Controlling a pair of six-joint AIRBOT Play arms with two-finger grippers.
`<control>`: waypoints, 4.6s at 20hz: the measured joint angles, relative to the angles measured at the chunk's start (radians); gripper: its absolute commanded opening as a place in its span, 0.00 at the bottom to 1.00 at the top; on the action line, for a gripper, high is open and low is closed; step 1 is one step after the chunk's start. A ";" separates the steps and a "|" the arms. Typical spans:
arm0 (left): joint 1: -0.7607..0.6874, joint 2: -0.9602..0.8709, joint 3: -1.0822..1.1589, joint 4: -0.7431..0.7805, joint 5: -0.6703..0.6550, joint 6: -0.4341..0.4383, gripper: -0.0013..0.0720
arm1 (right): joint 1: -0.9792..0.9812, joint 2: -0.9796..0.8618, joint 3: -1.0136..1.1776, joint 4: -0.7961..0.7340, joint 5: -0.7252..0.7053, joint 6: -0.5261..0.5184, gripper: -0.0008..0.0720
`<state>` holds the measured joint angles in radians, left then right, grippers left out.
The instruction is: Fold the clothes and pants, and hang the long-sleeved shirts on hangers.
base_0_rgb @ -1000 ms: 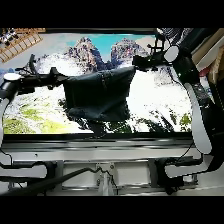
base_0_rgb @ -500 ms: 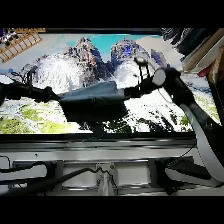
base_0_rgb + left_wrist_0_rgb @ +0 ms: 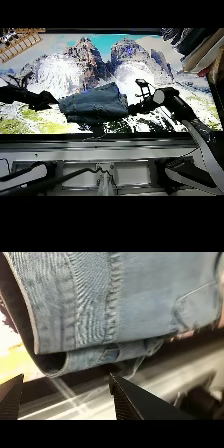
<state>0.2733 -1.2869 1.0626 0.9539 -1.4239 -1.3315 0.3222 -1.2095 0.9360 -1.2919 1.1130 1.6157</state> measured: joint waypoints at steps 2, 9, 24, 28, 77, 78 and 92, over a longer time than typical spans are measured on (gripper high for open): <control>-0.014 0.075 -0.026 -0.005 0.069 -0.019 0.78 | -0.042 0.003 -0.005 0.018 -0.047 0.005 0.86; -0.150 0.239 -0.094 -0.080 0.222 -0.040 0.78 | -0.335 -0.180 0.090 0.439 -0.084 -0.296 0.99; -0.432 0.360 -0.102 -0.146 0.330 -0.042 0.78 | -0.241 -0.660 0.447 0.642 0.112 -0.340 0.98; -0.447 0.414 -0.102 -0.146 0.333 -0.042 0.78 | -0.169 -0.687 0.468 0.617 0.140 -0.307 0.85; -0.684 0.343 0.113 0.195 0.437 -0.101 0.78 | -1.073 0.421 0.108 0.458 -0.216 -0.126 0.89; -0.684 0.316 0.160 0.268 0.426 -0.125 0.78 | -0.979 0.414 0.128 0.464 -0.217 -0.167 0.89; -0.684 0.234 0.292 0.623 0.338 -0.216 0.78 | -0.258 0.366 0.185 0.140 -0.026 -0.325 0.89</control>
<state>-0.4107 -1.0527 1.3548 1.5768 -1.0859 -1.5471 0.0643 -0.8436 1.1210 -1.1515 1.0866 1.2903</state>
